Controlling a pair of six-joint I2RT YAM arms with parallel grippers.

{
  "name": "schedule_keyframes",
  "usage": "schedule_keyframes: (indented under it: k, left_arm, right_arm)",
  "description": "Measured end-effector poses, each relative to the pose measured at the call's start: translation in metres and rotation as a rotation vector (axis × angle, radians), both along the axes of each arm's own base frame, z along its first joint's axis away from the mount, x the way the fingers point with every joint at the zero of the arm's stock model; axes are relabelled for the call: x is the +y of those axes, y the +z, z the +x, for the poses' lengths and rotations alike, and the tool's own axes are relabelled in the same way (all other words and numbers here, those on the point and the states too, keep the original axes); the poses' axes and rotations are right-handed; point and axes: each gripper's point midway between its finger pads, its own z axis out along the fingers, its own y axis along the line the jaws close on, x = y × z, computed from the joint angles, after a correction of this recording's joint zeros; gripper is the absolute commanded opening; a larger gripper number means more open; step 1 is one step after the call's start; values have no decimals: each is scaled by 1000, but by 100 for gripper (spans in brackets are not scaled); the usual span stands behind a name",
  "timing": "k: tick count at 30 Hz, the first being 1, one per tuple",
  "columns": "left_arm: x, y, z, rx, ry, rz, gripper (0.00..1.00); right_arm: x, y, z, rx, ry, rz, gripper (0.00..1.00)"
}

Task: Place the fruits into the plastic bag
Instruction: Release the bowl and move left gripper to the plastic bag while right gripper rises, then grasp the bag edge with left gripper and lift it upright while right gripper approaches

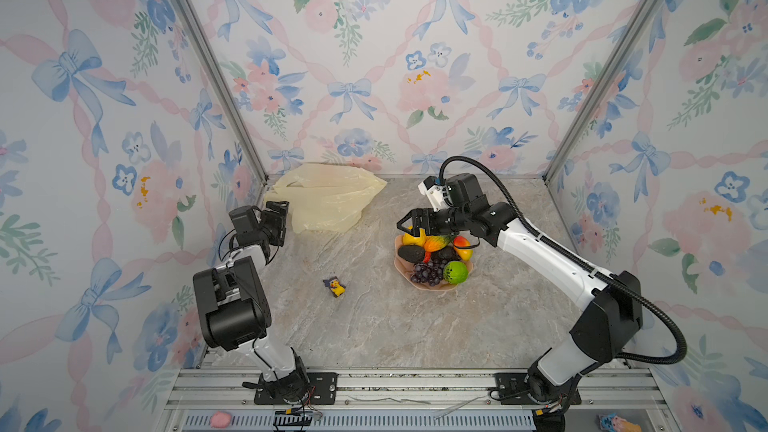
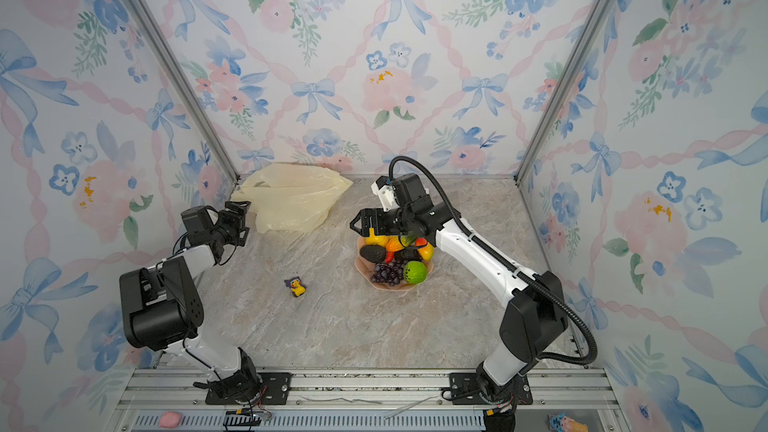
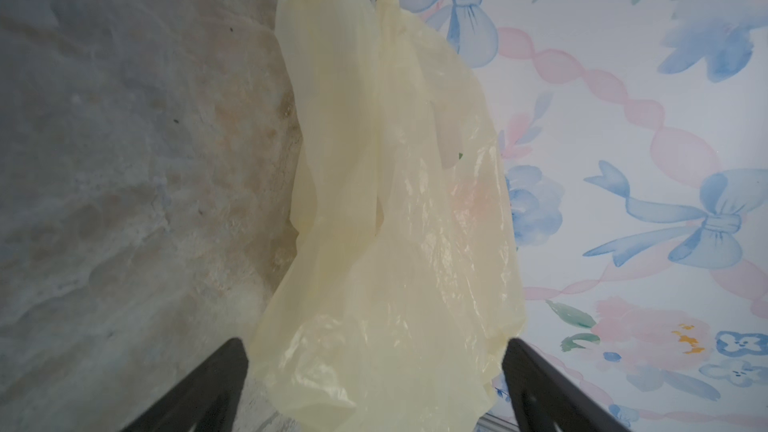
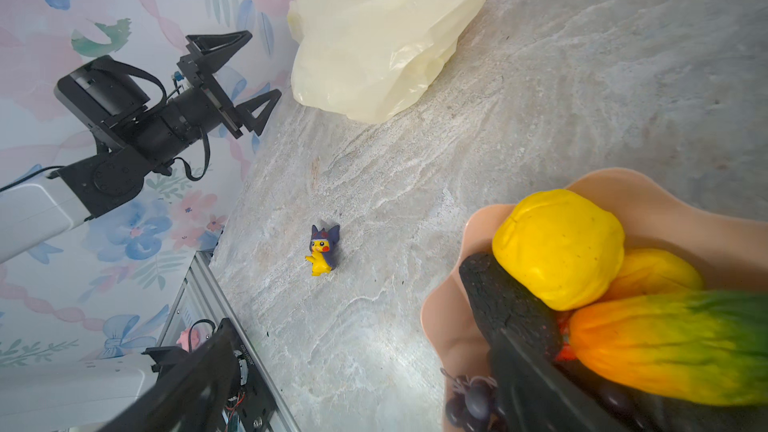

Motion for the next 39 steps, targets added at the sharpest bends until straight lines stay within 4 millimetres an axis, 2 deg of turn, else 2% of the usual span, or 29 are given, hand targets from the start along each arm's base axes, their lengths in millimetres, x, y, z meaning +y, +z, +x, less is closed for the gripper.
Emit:
schedule_keyframes:
  k: [2,7,10,13,16,18,21,26,29,31,33,36,39]
  left_arm:
    - [6,-6,16,-5,5,-8,98]
    - [12,-37,46,29,-2,-42,95]
    - [4,-50,61,44,-20,-57,90]
    - [-12,-57,76,45,-52,-68,84]
    - [-28,-59,87,39,-82,-79,63]
    - [-37,-59,93,34,-104,-87,31]
    - [-42,-60,97,29,-114,-96,0]
    - [-46,-58,96,11,-124,-107,0]
    - [-53,-56,84,16,-140,-110,0]
    - [-62,-48,74,8,-160,-101,0]
    - [-73,-27,65,-26,-193,-74,0]
    - [-91,20,52,-122,-248,3,0]
    - [-110,74,32,-246,-307,121,0]
  right_arm:
    - [8,-8,8,11,10,3,96]
    - [22,-28,20,41,29,9,96]
    - [27,-33,23,51,35,20,96]
    - [30,-34,26,55,35,34,96]
    - [31,-34,28,54,29,43,96]
    - [32,-32,30,48,26,52,96]
    - [31,-34,32,51,17,59,96]
    - [29,-43,31,73,4,57,96]
    - [28,-47,30,82,-1,56,96]
    - [26,-49,29,87,-7,51,96]
    - [24,-49,28,83,-17,43,96]
    - [17,-41,26,73,-38,30,96]
    - [10,-20,21,43,-53,40,96]
